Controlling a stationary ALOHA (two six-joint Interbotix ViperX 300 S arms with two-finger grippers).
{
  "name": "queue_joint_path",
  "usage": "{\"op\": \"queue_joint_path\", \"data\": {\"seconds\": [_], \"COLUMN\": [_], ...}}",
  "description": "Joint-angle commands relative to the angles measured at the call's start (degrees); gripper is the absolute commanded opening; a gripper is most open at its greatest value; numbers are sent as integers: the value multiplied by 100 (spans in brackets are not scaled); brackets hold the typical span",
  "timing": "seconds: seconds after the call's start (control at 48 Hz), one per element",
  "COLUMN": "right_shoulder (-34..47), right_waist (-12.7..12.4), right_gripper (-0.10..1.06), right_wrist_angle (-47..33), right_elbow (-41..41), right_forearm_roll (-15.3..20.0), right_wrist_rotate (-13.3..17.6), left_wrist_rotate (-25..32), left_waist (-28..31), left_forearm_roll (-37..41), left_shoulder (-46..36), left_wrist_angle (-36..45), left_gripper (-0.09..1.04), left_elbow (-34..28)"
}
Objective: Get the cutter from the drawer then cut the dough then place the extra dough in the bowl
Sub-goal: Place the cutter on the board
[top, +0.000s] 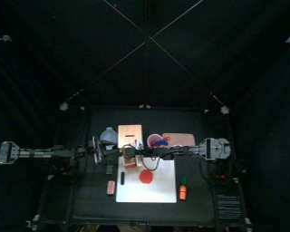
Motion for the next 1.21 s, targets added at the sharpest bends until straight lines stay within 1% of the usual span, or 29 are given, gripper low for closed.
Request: {"op": "queue_joint_path", "data": {"seconds": [0.021,0.104,0.25,0.375,0.458,0.583,0.667,0.792,0.979,1.208], "right_shoulder": [-694,-1063,-1688,-2364,-2760,-3146,-3349,-3454,-3437,-3428], "right_waist": [88,167,299,439,501,633,686,677,703,686], "right_gripper": [36,36,36,36,36,36,36,36,36,38], "right_wrist_angle": [220,431,642,659,615,439,229,-316,-1002,-1362], "right_elbow": [-167,-70,299,967,1608,2461,2979,3604,4210,4693], "right_forearm_roll": [-176,-325,-387,-396,-422,-448,-457,-501,-677,-729], "right_wrist_rotate": [26,70,97,79,88,88,88,53,44,62], "left_wrist_rotate": [18,18,18,26,26,18,9,18,0,0], "left_waist": [88,185,439,606,747,1028,1230,1512,1837,2171], "left_forearm_roll": [18,18,18,70,237,501,545,580,888,923], "left_shoulder": [9,9,35,272,492,932,1239,1723,2417,3313], "left_wrist_angle": [-18,-18,-18,0,53,167,211,211,299,896], "left_gripper": [80,80,81,81,81,81,81,81,80,80], "left_elbow": [-97,-114,-185,-360,-527,-914,-1187,-1600,-2171,-3103]}}
